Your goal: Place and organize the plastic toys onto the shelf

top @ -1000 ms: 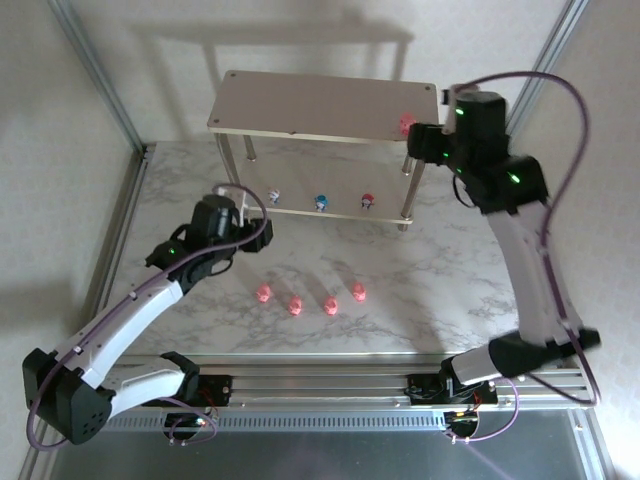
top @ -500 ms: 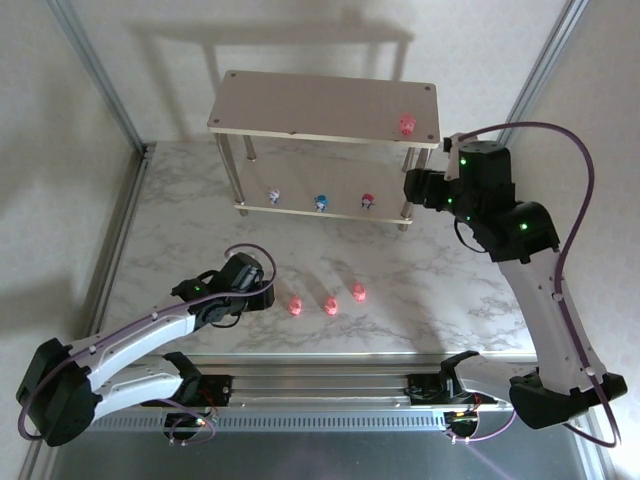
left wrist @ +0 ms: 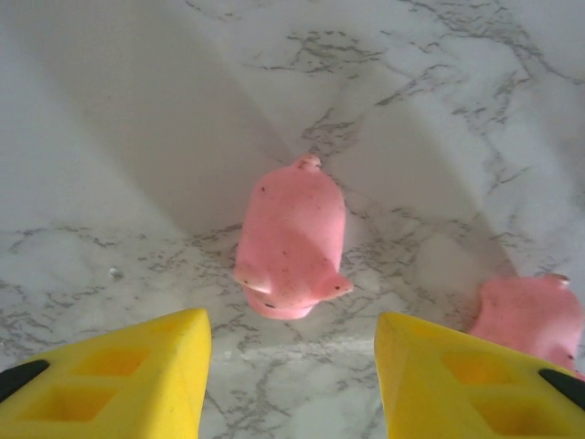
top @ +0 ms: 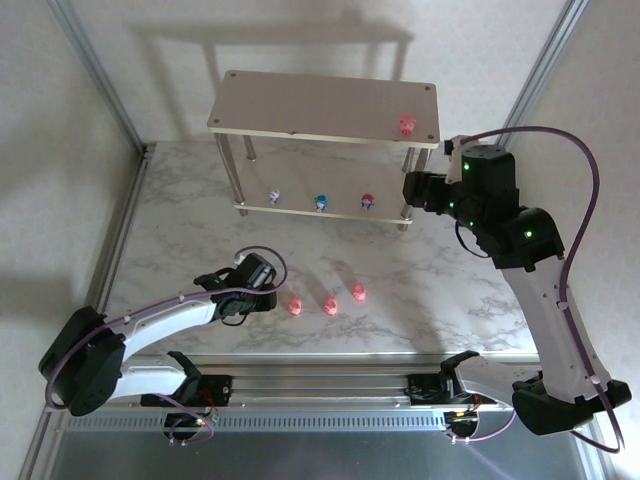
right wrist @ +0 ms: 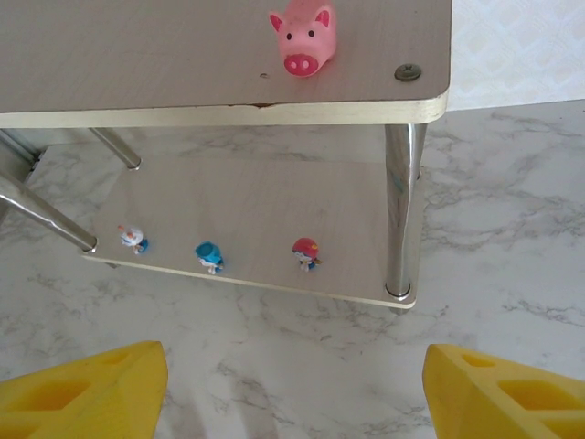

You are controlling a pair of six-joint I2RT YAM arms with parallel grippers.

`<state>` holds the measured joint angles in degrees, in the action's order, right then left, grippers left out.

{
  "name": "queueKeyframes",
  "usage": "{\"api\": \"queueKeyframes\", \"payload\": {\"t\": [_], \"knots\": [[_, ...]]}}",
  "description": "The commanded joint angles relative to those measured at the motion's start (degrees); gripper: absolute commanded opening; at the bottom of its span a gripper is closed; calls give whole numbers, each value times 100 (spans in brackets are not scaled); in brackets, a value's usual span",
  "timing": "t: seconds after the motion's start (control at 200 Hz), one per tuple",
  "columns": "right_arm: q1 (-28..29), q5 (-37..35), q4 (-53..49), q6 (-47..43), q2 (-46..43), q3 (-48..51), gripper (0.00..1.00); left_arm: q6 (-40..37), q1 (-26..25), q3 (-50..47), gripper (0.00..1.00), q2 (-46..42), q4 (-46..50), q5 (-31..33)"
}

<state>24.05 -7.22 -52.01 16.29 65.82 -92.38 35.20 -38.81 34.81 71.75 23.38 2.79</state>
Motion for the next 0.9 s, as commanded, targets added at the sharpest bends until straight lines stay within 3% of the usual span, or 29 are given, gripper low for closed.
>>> {"api": "queueKeyframes", "payload": {"t": [0.0, 0.896], "knots": [[35, 35, 161, -10, -52, 80, 75, -210, -4, 267, 50, 91, 112, 330], [33, -63, 335, -30, 44, 152, 75, -738, 232, 475, 41, 839, -92, 150]]}}
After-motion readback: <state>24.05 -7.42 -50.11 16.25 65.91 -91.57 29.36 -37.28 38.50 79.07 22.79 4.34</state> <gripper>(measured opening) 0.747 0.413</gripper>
